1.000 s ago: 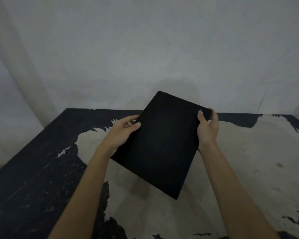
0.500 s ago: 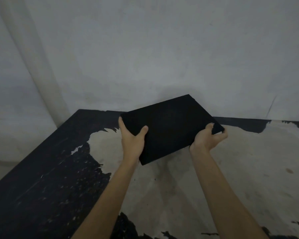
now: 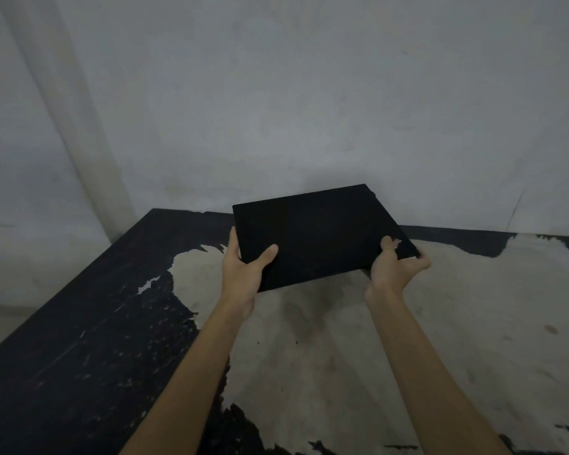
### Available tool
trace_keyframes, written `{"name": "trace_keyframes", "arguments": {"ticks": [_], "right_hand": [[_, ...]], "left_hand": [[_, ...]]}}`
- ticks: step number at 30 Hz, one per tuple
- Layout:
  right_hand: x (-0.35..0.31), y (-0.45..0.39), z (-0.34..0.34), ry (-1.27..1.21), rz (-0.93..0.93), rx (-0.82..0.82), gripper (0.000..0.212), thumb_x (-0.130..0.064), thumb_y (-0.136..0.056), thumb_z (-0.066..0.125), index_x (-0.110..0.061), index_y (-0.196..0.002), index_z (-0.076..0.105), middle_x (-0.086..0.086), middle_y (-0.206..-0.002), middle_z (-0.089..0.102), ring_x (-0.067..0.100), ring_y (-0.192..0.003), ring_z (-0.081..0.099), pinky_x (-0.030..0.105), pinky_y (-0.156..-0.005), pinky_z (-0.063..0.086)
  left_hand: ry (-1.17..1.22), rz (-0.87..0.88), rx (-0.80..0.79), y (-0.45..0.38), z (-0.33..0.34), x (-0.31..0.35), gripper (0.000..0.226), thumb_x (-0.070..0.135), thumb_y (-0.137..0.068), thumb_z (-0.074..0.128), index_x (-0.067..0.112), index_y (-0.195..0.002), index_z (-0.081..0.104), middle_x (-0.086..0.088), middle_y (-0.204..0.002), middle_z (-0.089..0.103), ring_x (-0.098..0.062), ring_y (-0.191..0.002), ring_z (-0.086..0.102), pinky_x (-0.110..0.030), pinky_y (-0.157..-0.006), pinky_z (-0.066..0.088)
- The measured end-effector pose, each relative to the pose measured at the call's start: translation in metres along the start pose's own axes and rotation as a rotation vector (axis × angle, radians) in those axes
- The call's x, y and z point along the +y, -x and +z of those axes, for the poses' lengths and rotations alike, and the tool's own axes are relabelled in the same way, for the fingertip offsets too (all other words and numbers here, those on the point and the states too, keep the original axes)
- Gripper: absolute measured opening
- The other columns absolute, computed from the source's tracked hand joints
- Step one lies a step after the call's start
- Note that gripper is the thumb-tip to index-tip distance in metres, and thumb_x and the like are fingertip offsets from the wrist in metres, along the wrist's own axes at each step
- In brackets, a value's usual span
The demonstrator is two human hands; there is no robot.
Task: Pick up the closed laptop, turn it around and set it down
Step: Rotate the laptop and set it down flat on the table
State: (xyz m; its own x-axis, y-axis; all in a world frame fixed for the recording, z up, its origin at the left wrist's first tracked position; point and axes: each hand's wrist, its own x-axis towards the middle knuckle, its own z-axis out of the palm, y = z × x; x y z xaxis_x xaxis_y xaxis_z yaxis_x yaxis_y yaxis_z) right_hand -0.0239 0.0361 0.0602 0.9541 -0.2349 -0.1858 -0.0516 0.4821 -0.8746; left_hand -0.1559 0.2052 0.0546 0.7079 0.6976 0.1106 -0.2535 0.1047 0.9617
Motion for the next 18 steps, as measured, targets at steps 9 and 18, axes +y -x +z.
{"name": "trace_keyframes", "arguments": {"ticks": [9, 18], "right_hand": [[-0.036, -0.021, -0.039, 0.390, -0.029, -0.427, 0.046, -0.021, -0.096, 0.069, -0.016, -0.138, 0.051, 0.008, -0.117, 0.066, 0.020, -0.093, 0.069, 0.034, -0.065, 0.057], [-0.033, -0.028, -0.058, 0.436, -0.032, -0.577, 0.075, -0.014, -0.101, 0.061, -0.034, -0.163, 0.024, -0.009, -0.110, 0.070, 0.011, -0.096, 0.071, 0.020, -0.067, 0.058]], "left_hand": [[0.065, -0.080, -0.108, -0.023, -0.035, 0.021, 0.067, 0.009, -0.089, 0.076, 0.042, -0.144, 0.056, 0.003, -0.131, 0.071, -0.026, -0.115, 0.071, -0.049, -0.090, 0.061], [0.034, -0.177, -0.192, -0.010, -0.042, 0.005, 0.076, 0.009, -0.091, 0.073, 0.040, -0.153, 0.044, 0.002, -0.133, 0.068, -0.026, -0.113, 0.072, -0.044, -0.086, 0.063]]}}
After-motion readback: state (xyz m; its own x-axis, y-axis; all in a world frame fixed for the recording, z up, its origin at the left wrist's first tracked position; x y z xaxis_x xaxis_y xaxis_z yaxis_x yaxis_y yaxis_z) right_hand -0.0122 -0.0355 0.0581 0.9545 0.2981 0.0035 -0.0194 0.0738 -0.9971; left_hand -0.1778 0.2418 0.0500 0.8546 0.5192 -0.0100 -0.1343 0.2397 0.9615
